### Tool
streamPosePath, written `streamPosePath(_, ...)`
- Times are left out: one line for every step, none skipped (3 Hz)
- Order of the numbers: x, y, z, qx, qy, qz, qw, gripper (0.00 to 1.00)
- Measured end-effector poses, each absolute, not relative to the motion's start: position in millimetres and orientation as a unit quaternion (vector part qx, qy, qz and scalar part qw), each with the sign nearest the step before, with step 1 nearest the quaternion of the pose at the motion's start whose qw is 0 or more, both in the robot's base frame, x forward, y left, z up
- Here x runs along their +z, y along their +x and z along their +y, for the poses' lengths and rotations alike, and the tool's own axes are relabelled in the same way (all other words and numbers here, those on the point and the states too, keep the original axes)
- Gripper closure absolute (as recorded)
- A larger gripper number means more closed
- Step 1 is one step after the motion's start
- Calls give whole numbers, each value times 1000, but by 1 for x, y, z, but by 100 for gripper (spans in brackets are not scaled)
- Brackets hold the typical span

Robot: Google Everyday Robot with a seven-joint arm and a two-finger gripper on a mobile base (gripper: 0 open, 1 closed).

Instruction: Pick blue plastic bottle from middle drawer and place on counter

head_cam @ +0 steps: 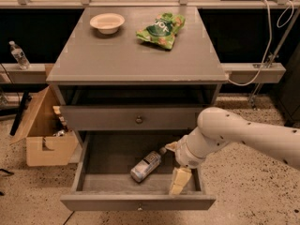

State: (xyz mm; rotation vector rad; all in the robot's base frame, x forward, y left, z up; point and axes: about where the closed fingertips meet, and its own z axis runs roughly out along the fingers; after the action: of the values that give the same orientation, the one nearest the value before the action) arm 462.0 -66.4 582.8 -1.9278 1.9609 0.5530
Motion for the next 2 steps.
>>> streamPosePath(558, 477, -63, 190, -691, 680, 154, 0)
streamPosePath(516, 508, -62, 189, -715, 657, 145, 0)
